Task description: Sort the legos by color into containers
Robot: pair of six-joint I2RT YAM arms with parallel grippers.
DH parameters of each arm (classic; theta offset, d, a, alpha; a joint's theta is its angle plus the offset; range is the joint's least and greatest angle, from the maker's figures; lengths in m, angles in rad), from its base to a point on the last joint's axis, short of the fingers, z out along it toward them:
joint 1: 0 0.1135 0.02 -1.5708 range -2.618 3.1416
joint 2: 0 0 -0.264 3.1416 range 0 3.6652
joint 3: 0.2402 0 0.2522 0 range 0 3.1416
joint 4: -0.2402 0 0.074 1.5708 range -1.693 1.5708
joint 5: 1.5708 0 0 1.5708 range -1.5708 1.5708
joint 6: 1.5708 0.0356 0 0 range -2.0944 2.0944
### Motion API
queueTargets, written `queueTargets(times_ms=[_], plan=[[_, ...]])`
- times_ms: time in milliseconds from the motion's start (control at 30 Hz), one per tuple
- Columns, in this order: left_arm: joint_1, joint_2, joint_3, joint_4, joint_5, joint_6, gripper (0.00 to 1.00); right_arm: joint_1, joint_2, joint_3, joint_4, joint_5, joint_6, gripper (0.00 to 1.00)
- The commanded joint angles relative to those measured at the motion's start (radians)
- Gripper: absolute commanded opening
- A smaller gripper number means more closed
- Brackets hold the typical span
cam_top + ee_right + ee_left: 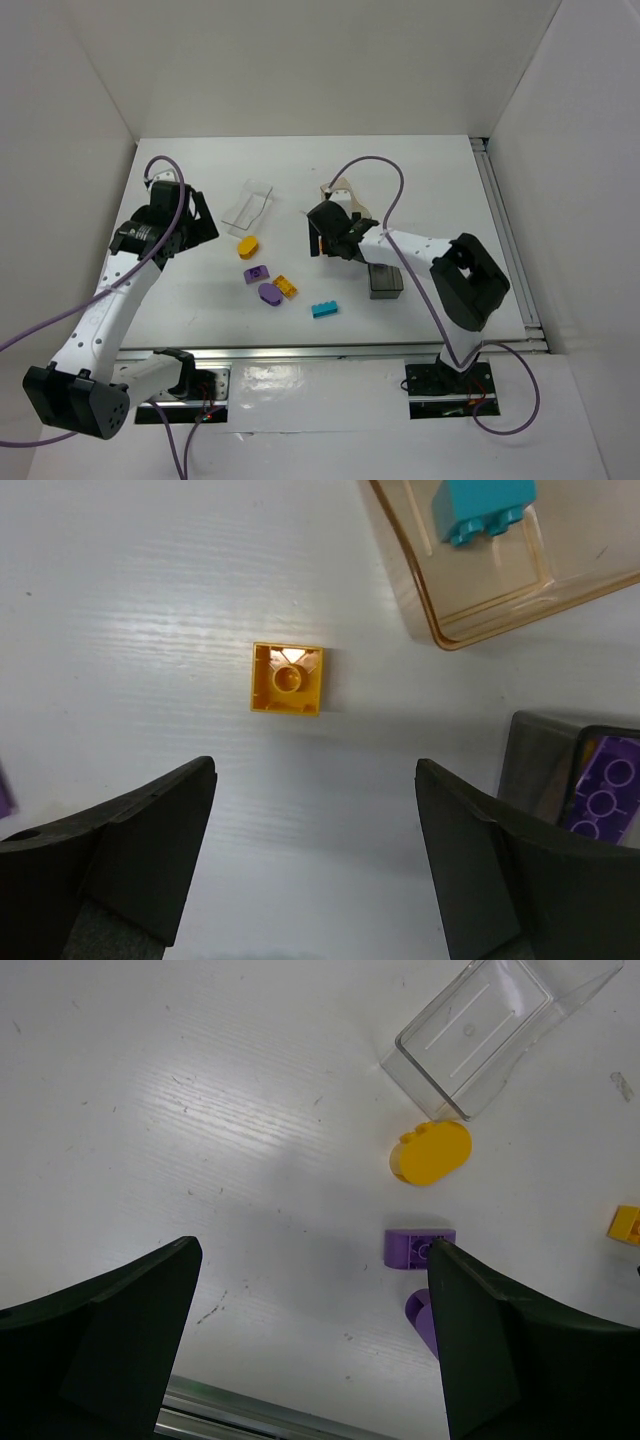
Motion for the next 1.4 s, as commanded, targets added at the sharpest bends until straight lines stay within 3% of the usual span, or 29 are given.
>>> queueTargets(times_ms=[0,267,367,567,633,967,1167,1333,1367], plan=[[-0.004,-0.017,0.028,-0.003,0.006,0.014,1.00,0.007,0.048,0.010,0.066,-0.011,0.016,0.87],[-0.004,-0.008,0.019,-0.003,-0.027,0.023,1.00,-0.016,0.216,0.136,0.075,-0.045,-0.004,0.76],[-0.004,-0.017,0.019,-0.003,-0.036,0.032,1.00,-0.025,0.257,0.165,0.075,-0.045,-0.004,0.66],[-0.004,-0.027,0.010,-0.012,-0.054,0.032,1.00,-0.025,0.280,0.234,0.054,-0.036,-0.013,0.25],[-0.004,-0.027,0.010,-0.012,-0.054,0.022,1.00,-0.005,0.280,0.248,0.054,-0.036,-0.024,0.20],[0.005,-0.027,-0.008,0.000,-0.038,-0.079,1.00,0.045,0.283,0.444,0.103,-0.116,-0.085,0.19],[0.056,0.001,-0.044,0.009,0.108,-0.098,1.00,0.064,0.473,0.719,0.063,-0.157,-0.118,0.20],[0.056,0.033,-0.096,0.045,0.145,-0.087,1.00,0.064,0.630,0.964,0.005,-0.186,-0.141,0.23],[0.056,0.033,-0.111,0.057,0.160,-0.087,1.00,0.064,0.680,1.049,-0.011,-0.186,-0.150,0.30]])
